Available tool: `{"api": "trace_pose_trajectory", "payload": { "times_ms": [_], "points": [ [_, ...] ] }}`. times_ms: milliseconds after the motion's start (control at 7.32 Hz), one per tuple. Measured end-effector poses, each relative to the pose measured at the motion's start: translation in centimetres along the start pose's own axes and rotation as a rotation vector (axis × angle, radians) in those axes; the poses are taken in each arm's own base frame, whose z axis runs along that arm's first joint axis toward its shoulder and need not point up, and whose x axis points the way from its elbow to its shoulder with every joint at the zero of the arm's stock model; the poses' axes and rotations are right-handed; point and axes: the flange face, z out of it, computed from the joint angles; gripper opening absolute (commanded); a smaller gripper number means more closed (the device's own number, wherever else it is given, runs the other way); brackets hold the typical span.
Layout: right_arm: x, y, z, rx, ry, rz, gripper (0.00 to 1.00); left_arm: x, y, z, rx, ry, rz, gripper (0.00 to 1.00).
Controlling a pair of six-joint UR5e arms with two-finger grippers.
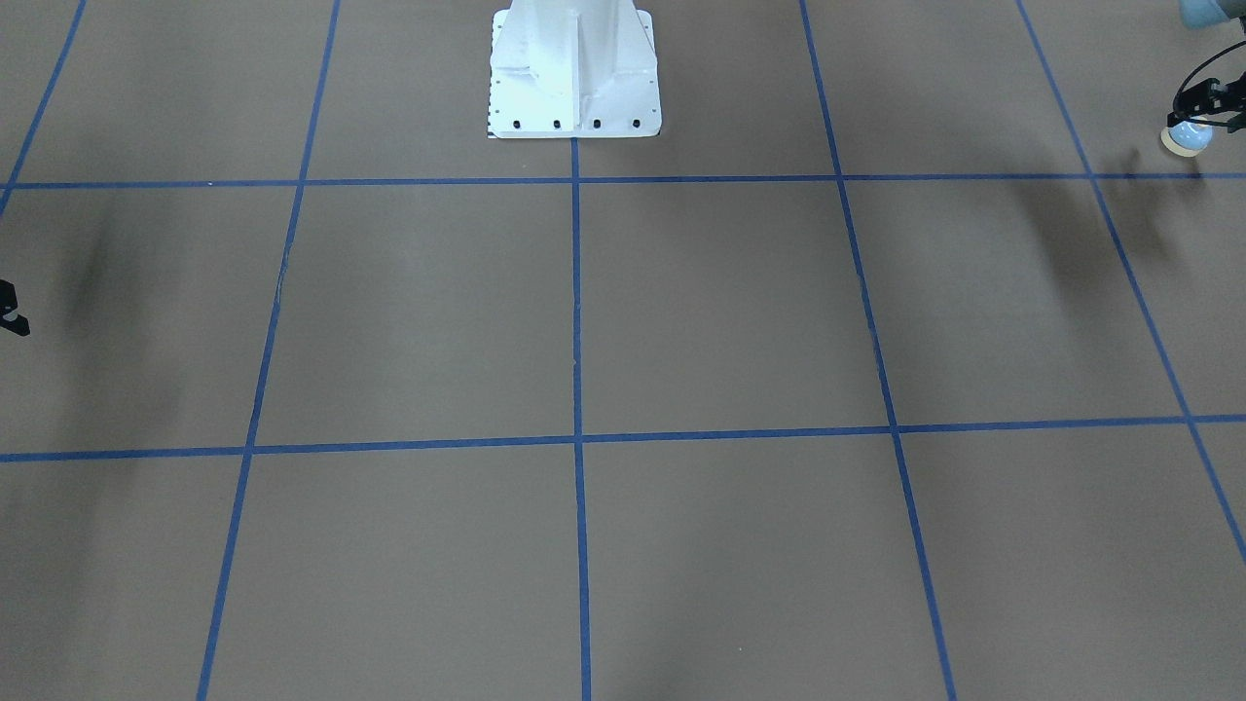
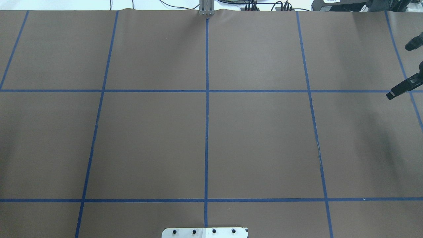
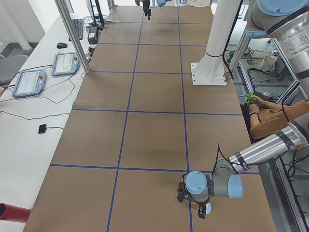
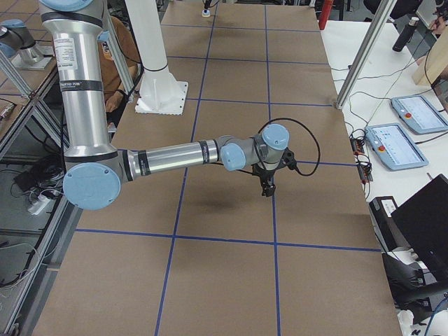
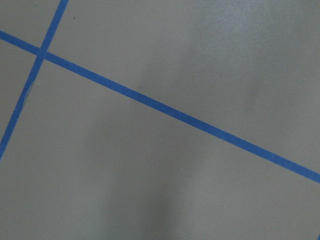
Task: Place and press bell with both arms
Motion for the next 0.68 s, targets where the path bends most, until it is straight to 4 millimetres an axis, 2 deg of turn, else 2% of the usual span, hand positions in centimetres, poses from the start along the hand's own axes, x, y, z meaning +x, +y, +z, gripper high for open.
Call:
{"api": "trace_pose_trajectory", "payload": {
  "times_ms": [410, 683],
  "points": [
    [-0.4, -0.1, 0.3, -0.005, -0.003, -0.007, 1.0, -0.4, -0.4, 1.0, -0.024, 0.0, 0.018, 1.0],
    [-0.5, -0.1, 0.4, -0.006, -0.003, -0.01, 1.0, -0.8, -1.5, 1.8, -0.038, 0.001, 0.022, 1.0]
  ]
}}
